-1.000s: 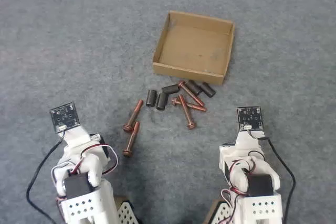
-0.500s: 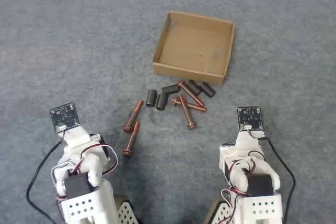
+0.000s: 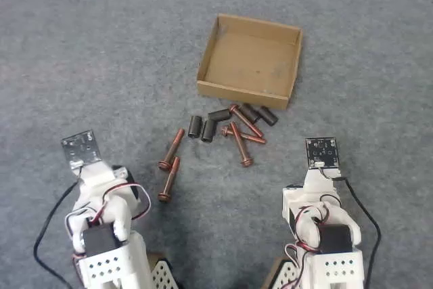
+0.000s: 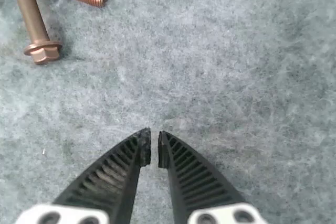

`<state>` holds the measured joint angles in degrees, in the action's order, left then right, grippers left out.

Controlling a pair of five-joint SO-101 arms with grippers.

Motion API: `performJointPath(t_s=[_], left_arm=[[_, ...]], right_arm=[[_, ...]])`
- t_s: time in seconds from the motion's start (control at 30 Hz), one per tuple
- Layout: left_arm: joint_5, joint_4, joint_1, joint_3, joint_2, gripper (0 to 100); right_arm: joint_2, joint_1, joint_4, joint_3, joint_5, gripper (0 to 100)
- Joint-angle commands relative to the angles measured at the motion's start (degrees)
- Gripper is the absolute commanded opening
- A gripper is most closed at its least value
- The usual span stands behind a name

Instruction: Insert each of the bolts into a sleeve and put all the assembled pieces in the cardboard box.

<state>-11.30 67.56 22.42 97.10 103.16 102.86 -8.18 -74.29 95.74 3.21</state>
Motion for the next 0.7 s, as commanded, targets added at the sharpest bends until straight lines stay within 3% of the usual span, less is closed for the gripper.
performJointPath(t_s=[0.0,0.17,0.67], left_arm=[[0.35,-8.53,-0.09,-0.57,1.14,2],[0.26,-12.48,-0.26,-0.57,1.14,2],[0.53,-10.20,-0.18,-0.57,1.14,2]], right_arm=[[0.75,0.92,-0.40,0.79,0.26,0.7],[0.75,0.75,-0.40,0.79,0.18,0.7],[0.75,1.19,-0.40,0.79,0.18,0.7]])
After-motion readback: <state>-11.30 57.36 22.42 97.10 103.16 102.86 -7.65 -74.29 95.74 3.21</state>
